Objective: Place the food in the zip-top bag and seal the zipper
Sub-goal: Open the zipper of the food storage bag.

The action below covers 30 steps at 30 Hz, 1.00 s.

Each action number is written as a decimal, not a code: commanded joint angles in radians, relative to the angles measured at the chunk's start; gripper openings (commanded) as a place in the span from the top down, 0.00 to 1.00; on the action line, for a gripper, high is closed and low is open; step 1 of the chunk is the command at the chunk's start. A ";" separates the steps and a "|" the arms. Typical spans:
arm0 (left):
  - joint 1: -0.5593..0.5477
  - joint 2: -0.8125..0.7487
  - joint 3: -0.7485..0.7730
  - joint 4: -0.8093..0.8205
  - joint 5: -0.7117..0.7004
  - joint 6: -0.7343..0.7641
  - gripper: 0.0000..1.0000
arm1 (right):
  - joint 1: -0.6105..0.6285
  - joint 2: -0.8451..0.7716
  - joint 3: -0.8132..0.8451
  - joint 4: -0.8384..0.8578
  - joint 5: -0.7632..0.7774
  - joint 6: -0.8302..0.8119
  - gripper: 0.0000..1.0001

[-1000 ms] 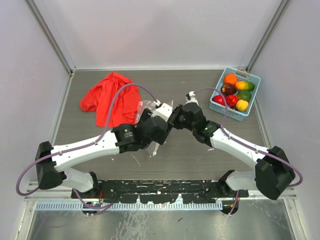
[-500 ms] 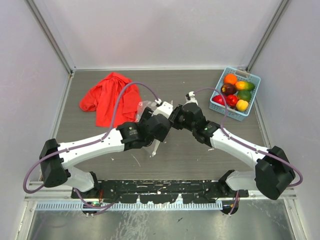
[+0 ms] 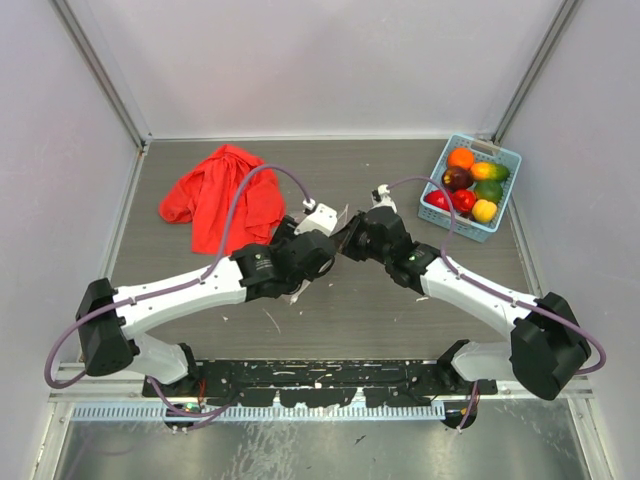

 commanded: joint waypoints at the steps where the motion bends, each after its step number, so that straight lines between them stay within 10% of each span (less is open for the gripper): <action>1: 0.008 -0.053 -0.012 -0.004 -0.044 -0.001 0.33 | 0.007 -0.035 0.001 0.015 0.019 -0.017 0.99; 13: 0.041 0.005 0.006 0.035 0.029 -0.004 0.46 | 0.011 -0.019 0.007 0.005 0.009 -0.051 0.98; 24: 0.053 0.026 0.036 0.055 0.107 -0.029 0.98 | 0.019 -0.005 0.015 0.036 -0.007 -0.050 0.90; 30: 0.053 0.024 0.035 0.054 0.113 -0.075 1.00 | 0.035 -0.001 0.019 0.066 -0.008 -0.026 0.73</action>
